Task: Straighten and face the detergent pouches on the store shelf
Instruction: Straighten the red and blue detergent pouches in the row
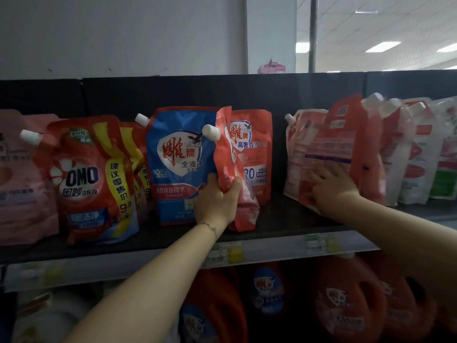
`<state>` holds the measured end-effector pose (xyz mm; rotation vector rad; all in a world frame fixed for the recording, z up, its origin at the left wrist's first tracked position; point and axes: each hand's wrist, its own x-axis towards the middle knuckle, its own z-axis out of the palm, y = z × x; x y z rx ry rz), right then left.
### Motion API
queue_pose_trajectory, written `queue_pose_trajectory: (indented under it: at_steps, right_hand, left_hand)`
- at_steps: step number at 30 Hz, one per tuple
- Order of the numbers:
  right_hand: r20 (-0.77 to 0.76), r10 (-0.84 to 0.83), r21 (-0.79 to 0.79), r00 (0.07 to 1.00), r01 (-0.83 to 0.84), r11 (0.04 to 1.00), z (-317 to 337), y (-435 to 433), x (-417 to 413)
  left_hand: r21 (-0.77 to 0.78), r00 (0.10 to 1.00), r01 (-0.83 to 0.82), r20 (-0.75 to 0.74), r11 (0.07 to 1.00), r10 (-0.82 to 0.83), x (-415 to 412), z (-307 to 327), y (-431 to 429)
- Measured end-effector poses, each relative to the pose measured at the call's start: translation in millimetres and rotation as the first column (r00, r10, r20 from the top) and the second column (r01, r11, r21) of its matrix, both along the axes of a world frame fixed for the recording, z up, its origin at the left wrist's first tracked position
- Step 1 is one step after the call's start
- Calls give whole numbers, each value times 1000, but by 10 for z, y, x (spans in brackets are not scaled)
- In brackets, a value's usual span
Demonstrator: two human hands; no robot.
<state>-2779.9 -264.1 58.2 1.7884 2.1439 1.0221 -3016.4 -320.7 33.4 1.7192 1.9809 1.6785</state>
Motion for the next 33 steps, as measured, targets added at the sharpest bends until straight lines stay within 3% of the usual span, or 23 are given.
queue_pose_trajectory:
  at_steps: [4,7,10,15,20,24,28,30,33]
  right_hand:
    - [-91,-62,-4,994,62,998,43,-45,202]
    - [-129,-43,-90,991,32,995,95,-124,200]
    - [-94,10,-110,996,-21,994,79,-224,105]
    - [27,5,-5,1000,-5,1000,-66,-282,-155]
    - [-258,113,-47,960,-129,991,-92,-285,-315]
    - [-596,205,-90,776,-319,944,-109,-352,-448]
    - [-858,226,-42,462,-502,864,-174,-299,-472]
    - [-938,201,3,283,-572,820,-191,-282,-453]
    - [-982,165,72,96,-613,786,-199,-260,-438]
  left_hand:
    - [-56,999,52,8,997,-52,-26,28,9]
    - [-74,995,97,45,993,-94,-27,28,-2]
    - [-90,993,107,62,990,-101,-12,36,-28]
    - [-94,983,152,113,984,-141,-18,33,-55]
    - [-84,932,267,276,960,-235,-36,14,-78]
    - [25,797,415,473,909,-376,-12,46,-107]
    - [25,689,558,543,829,-480,9,106,6]
    - [-14,660,608,565,794,-495,16,157,63]
    - [0,657,626,538,779,-528,13,212,158]
